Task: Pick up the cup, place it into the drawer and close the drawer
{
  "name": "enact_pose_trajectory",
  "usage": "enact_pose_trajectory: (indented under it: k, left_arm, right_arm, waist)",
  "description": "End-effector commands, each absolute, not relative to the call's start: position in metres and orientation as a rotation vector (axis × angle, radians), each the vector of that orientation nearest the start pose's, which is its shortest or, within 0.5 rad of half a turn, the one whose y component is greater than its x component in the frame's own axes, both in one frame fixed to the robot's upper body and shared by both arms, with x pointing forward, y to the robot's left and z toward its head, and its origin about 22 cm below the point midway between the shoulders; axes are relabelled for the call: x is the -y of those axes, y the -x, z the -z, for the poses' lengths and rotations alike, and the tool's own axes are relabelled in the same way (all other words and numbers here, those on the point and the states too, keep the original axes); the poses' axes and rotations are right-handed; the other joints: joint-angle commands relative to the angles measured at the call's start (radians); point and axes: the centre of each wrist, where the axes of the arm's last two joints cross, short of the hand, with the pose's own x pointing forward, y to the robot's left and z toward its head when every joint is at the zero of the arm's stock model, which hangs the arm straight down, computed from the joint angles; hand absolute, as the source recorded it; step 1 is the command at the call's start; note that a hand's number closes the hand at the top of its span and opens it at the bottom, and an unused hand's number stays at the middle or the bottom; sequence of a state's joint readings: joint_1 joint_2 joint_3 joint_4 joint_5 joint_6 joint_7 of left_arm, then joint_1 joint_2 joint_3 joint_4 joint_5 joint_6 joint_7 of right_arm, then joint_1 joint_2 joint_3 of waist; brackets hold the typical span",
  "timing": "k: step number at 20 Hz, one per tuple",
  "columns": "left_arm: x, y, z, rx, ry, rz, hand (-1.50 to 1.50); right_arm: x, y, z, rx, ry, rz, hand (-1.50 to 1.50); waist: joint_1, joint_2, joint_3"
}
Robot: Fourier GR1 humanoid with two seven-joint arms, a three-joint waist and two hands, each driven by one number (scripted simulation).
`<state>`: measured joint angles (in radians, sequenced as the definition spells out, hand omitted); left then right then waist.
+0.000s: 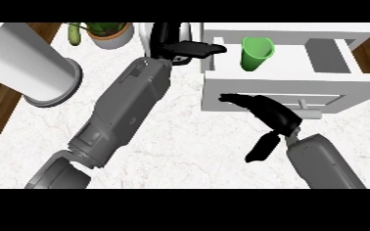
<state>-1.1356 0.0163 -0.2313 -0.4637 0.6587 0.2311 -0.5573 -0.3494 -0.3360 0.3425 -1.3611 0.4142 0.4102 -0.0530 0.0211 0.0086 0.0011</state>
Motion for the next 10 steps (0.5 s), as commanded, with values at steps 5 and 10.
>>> enact_pose_trajectory:
  k: [5, 10]
  left_arm:
    - [-0.104, -0.429, -0.086, 1.898, 0.338, -0.066, -1.50]
    - [-0.124, -0.420, -0.066, 1.913, 0.370, -0.068, -1.50]
  right_arm:
    - [0.221, -0.355, 0.017, 1.311, 0.165, -1.277, 1.50]
    - [0.251, -0.379, 0.008, 1.456, 0.201, -1.141, 1.50]
  waist:
    - [0.059, -0.002, 0.001]
    - [0.094, 0.013, 0.004]
